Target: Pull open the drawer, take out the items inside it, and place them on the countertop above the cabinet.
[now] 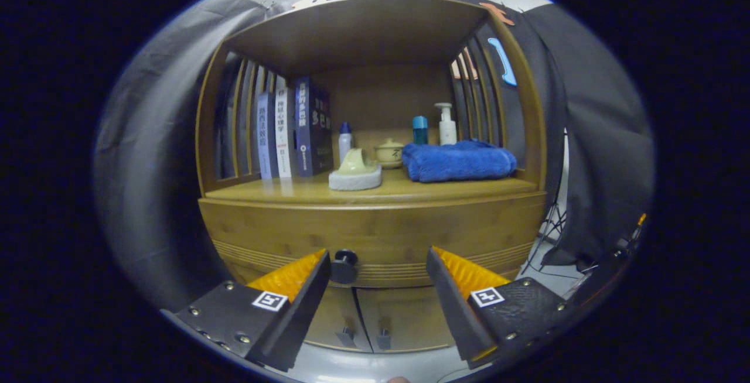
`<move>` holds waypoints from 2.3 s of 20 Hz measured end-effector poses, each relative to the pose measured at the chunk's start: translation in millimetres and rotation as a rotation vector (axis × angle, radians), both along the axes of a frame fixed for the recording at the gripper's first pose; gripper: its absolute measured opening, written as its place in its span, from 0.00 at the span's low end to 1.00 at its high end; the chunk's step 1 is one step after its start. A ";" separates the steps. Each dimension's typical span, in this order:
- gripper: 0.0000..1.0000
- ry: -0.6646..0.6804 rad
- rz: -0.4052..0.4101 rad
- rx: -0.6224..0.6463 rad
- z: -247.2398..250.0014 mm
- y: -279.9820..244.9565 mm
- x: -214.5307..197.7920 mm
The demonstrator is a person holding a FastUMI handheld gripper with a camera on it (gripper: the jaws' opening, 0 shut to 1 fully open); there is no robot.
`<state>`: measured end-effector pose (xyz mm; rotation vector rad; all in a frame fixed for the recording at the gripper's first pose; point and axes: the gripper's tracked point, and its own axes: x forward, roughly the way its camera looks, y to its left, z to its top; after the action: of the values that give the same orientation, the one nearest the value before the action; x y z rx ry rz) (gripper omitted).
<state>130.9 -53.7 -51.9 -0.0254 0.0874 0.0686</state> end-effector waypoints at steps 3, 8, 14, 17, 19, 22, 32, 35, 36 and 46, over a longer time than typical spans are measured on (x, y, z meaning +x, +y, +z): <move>0.98 -0.030 -0.009 -0.027 39.1 -37.2 -24.1; 0.98 -0.037 0.002 -0.002 94.5 -81.1 -65.5; 0.98 -0.016 -0.040 0.065 137.8 -93.9 -127.7; 0.98 -0.012 -0.021 0.066 146.7 -79.0 -152.9; 0.98 -0.004 0.004 0.067 148.7 -64.4 -169.1; 0.98 0.009 0.065 0.087 152.6 -37.7 -183.5; 0.98 -0.032 0.117 0.128 173.8 -11.9 -201.8; 0.98 -0.029 0.111 0.131 172.2 -18.2 -200.0; 0.99 -0.023 0.100 0.125 170.8 -23.1 -198.6; 0.99 -0.062 0.106 0.120 188.8 -18.8 -205.7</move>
<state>-74.8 -72.6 137.0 0.0875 0.0197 0.1787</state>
